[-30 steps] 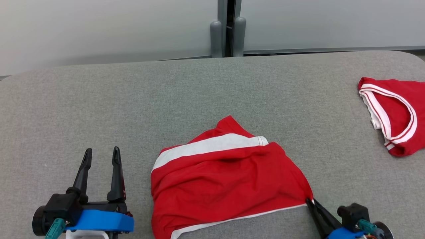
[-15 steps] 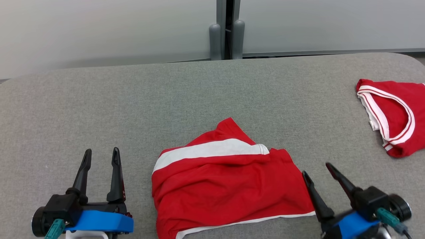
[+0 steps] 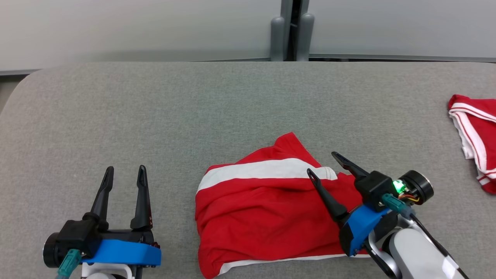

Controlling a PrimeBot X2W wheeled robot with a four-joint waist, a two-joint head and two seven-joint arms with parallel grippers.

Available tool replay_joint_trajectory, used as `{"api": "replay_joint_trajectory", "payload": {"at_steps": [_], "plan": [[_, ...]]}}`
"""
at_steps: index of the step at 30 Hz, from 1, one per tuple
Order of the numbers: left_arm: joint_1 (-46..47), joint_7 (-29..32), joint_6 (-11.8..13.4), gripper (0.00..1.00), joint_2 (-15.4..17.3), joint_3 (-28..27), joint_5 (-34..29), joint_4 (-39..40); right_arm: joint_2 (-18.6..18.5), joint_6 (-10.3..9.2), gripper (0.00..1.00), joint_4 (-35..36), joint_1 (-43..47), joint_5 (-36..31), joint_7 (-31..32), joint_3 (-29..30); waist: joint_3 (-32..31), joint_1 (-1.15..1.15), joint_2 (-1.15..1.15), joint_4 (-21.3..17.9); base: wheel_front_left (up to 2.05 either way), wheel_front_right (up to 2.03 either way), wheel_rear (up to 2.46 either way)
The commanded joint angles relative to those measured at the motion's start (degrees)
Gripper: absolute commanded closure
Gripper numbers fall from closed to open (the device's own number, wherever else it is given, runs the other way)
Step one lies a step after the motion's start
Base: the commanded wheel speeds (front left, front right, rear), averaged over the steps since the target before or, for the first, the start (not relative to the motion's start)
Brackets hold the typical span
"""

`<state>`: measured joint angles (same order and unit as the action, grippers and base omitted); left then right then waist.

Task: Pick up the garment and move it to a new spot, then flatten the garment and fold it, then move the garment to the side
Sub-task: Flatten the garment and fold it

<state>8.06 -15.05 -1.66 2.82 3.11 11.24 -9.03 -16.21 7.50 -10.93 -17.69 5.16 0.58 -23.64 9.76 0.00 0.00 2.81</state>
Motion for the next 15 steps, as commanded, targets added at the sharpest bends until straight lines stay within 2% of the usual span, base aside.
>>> {"api": "replay_joint_trajectory", "payload": {"at_steps": [1,13,14,15], "plan": [[0.48,-0.14,0.02,0.00,0.19,0.13,0.24,0.03,-0.38,-0.02,0.00,-1.50,-1.47,0.67,-0.02,-0.56,0.65,0.00,0.00,0.91,0.00,0.00,0.00],[2.45,-0.14,0.79,0.00,0.20,1.37,1.24,0.17,-3.01,-0.02,0.00,-20.88,-11.90,2.27,0.45,-9.51,3.39,0.00,0.00,4.14,0.00,0.00,0.00],[2.61,-0.14,0.86,0.00,0.20,1.51,1.28,0.19,-2.90,-0.02,0.29,-22.25,-12.89,2.80,0.37,-10.16,3.59,0.00,0.00,4.35,0.00,0.00,0.00],[2.77,-0.14,0.84,0.00,0.20,1.56,1.40,0.23,-2.61,-0.02,0.96,-23.46,-13.83,3.53,0.22,-10.86,3.85,0.00,0.00,4.56,0.00,0.00,0.00]]}}
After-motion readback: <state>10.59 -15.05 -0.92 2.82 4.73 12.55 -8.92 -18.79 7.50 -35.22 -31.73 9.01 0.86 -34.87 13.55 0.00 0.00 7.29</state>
